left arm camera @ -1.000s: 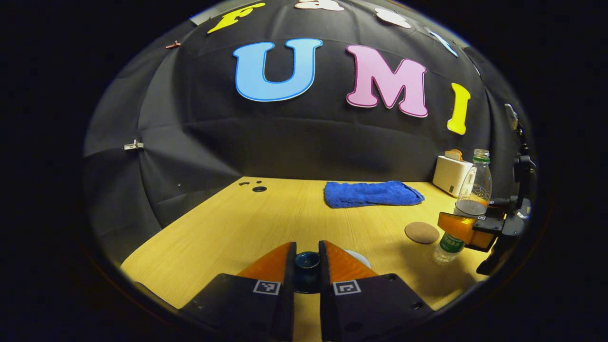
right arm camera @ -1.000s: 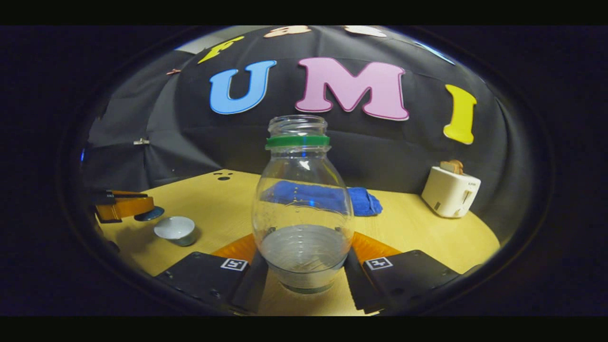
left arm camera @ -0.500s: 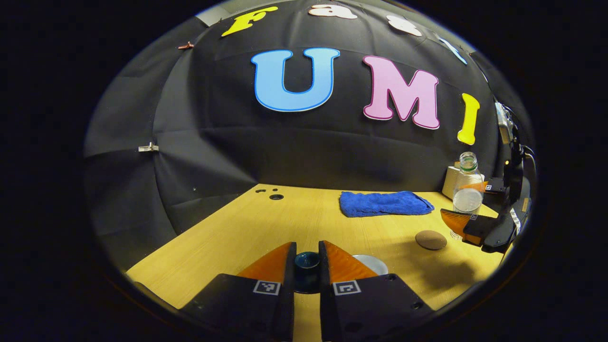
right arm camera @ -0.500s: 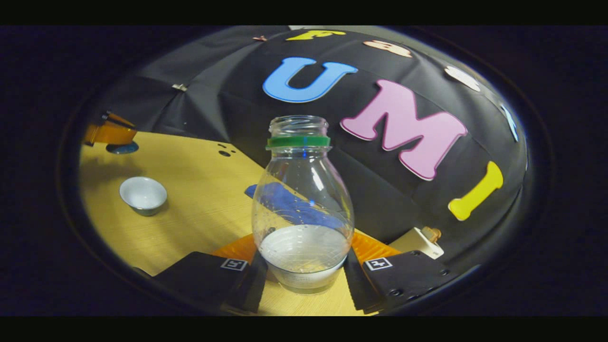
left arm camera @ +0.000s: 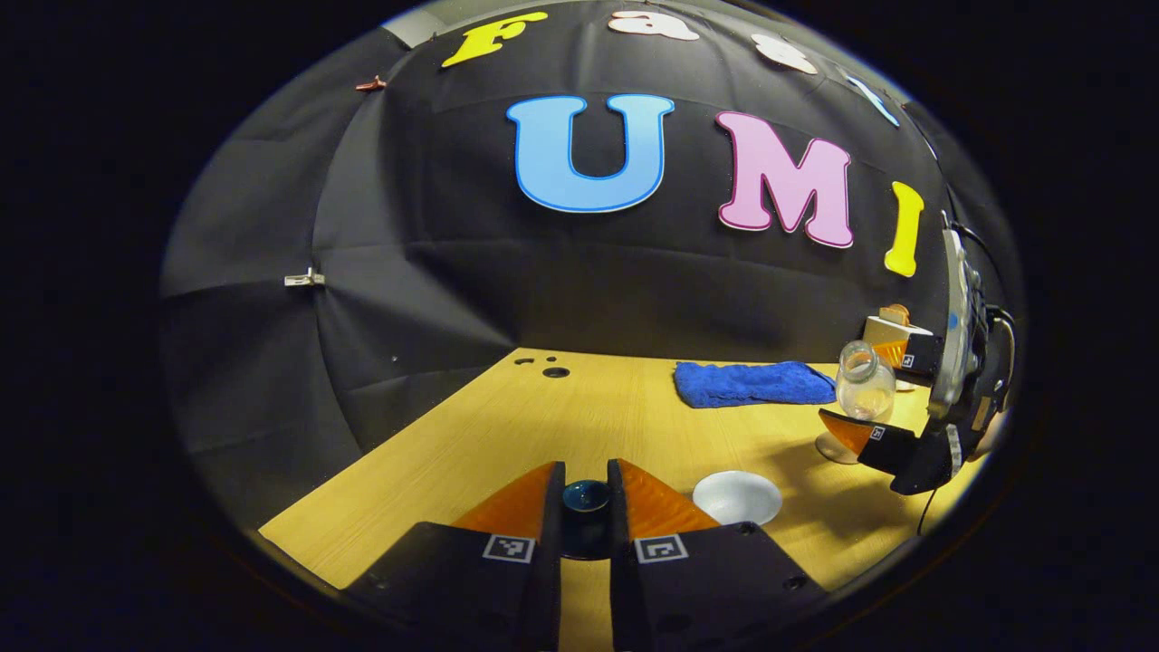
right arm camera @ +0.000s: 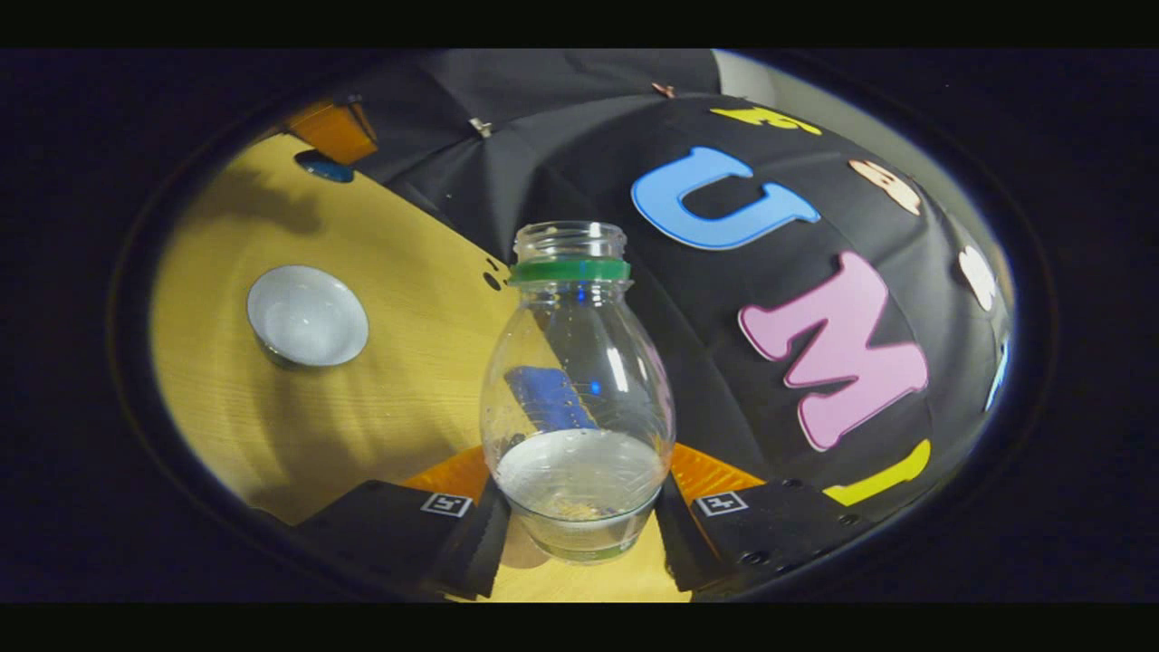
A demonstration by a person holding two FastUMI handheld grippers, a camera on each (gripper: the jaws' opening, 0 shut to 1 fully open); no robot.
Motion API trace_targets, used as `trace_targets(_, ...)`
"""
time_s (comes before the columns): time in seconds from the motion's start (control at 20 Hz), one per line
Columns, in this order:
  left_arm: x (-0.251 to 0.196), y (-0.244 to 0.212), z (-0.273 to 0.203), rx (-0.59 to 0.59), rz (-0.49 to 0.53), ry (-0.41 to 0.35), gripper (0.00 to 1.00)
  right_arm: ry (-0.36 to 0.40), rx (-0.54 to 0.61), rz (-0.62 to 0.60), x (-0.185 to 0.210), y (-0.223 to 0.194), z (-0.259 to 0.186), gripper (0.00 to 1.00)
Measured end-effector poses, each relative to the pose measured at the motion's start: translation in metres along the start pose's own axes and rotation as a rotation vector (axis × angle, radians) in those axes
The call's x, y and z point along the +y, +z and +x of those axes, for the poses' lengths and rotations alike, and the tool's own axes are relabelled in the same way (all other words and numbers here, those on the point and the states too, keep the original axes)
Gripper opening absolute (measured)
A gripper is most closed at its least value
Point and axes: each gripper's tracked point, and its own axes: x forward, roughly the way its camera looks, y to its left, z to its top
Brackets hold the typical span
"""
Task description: Open the teacup lid with one hand, grasp the water bottle and pour water into the teacup with the other hand; after pouring, place the water bottle on the coaster and then close the teacup lid.
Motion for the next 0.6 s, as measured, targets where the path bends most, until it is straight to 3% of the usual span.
trace_targets(0.35,0.011,-0.005,0.005,0.009,-0.021,-0.010,0.26,0.037,-0.032,-0.119,0.021,0.006,0.015,0.74)
trace_targets(0.55,0.011,-0.008,0.010,0.010,-0.023,-0.024,0.29,0.013,-0.028,-0.209,0.024,0.001,0.019,0.74)
trace_targets(0.6,0.011,-0.009,0.010,0.012,-0.024,-0.026,0.26,0.005,-0.034,-0.237,0.024,0.002,0.020,0.73)
